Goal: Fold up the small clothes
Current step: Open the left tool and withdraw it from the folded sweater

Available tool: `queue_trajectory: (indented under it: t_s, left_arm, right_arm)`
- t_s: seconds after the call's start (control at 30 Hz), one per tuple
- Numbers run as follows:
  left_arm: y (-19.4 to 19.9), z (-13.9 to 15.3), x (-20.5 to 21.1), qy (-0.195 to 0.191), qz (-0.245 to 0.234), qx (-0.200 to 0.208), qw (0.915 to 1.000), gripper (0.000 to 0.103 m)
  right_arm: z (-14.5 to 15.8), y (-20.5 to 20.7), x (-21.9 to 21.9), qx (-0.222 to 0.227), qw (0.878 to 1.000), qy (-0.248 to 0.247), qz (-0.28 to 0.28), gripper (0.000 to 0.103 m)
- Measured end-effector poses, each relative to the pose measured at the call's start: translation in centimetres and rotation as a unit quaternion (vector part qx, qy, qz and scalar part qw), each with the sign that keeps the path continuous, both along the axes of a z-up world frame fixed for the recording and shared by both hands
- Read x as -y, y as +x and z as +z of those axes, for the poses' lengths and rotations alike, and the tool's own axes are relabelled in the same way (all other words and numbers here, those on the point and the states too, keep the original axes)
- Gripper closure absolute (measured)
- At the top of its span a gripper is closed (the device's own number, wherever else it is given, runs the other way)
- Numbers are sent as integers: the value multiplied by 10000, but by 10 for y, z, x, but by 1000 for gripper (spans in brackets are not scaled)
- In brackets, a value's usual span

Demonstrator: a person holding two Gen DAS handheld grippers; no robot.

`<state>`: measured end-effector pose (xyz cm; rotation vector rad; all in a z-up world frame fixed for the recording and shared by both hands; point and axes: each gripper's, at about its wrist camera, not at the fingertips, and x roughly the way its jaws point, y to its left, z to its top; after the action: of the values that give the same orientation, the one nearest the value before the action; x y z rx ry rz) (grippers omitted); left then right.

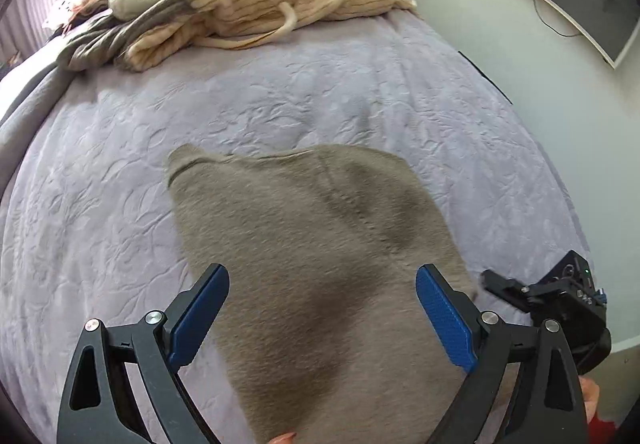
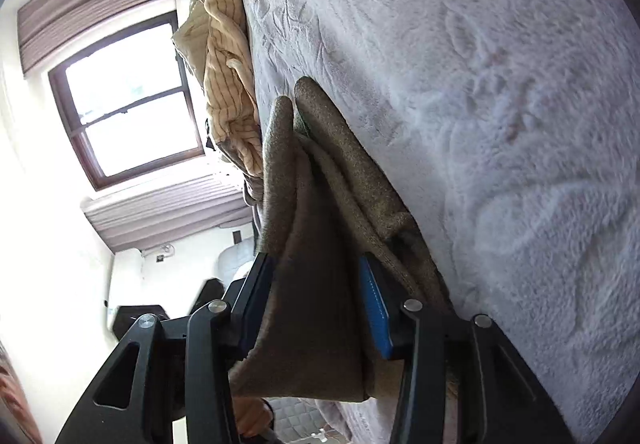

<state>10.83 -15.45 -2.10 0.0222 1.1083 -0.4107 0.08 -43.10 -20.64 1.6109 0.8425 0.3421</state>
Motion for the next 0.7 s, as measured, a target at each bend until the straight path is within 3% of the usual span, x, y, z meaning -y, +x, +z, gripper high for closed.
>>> queue_trajectory:
  t_s: [0.07,0.13,0.27,0.33,0.4,0.43,0.47,0.5,0.63,0.7]
  left_arm:
    - [4,-11,-21,-76,219,-221,9995,8]
    - [7,-23,-38,-149,367,-432,9983,8]
    - [5,-33,-56,-194,571,-492,9970,8]
    - [4,-34,-62,-234,666,-476,9964,8]
    - [6,-39,-66,-437,708,-580,9948,8]
    - [8,-42,-67,-539,732,-703,9934,8]
    - [11,-45,-69,-591,809,-796,9918,8]
    - [12,-47,-71,-612,931,-828,9903,8]
    - [10,-38,-73,-571,1108,-527,9908,8]
    - [9,-39,-63,-139,983,-310,9946,8]
  right_arm:
    - [-4,-4,5,-7,9995,265,-168,50]
    - [-1,1,5,-41,9997,222,-81,50]
    - [20,43,-13,81,9983,-315,488,49]
    - [36,64,-24,123,9914,-892,950,49]
    - [50,90,-36,110,9767,-1616,1406,49]
    - [57,98,-42,94,9668,-1998,1591,55]
    - [65,107,-49,75,9519,-2484,1792,81]
    - [71,114,-54,50,9370,-2891,1962,88]
    - [111,111,-67,527,8950,-3858,2175,89]
    - [118,110,-65,528,8896,-4023,2096,89]
